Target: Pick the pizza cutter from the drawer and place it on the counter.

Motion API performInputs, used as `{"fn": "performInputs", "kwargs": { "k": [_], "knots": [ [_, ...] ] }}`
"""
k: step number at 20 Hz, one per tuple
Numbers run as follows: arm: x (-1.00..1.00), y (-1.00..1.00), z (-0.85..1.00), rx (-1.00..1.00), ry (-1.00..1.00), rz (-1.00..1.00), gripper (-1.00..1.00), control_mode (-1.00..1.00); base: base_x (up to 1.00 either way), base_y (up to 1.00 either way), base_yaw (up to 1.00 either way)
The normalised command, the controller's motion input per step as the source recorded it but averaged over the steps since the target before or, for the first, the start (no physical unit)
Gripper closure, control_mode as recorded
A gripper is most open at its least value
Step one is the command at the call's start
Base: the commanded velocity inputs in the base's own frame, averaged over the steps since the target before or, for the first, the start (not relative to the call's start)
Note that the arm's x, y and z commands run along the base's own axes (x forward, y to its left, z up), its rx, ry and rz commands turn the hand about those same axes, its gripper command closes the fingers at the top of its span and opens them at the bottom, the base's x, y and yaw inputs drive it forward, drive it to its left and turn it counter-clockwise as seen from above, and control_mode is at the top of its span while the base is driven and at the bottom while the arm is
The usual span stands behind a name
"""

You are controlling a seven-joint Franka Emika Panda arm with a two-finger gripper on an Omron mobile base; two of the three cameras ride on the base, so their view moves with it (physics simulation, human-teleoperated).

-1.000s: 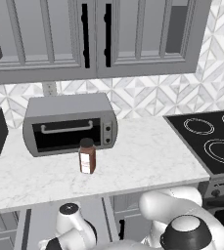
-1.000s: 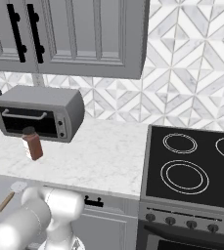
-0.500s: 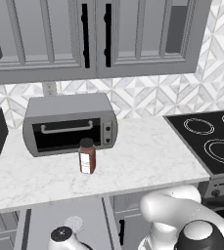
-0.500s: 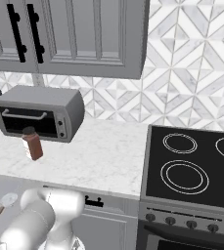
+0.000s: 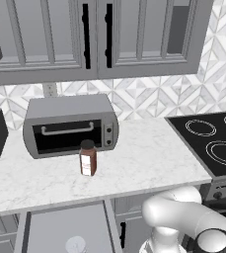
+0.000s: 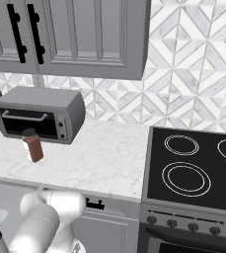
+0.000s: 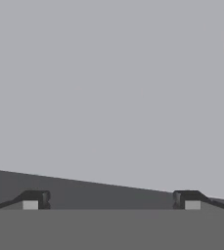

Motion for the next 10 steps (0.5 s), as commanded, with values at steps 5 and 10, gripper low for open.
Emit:
{"fn": "performInputs", "kwargs": {
  "k": [5,10],
  "knots": [
    [-0.33,0.04,0.00,0.00,0.00,0.02,-1.00,-1.00,0.00,0.00,0.00],
    [0.55,-0.01,0.08,0.00,0.00,0.00,-1.00,-1.00,0.00,0.00,0.00]
  ]
}}
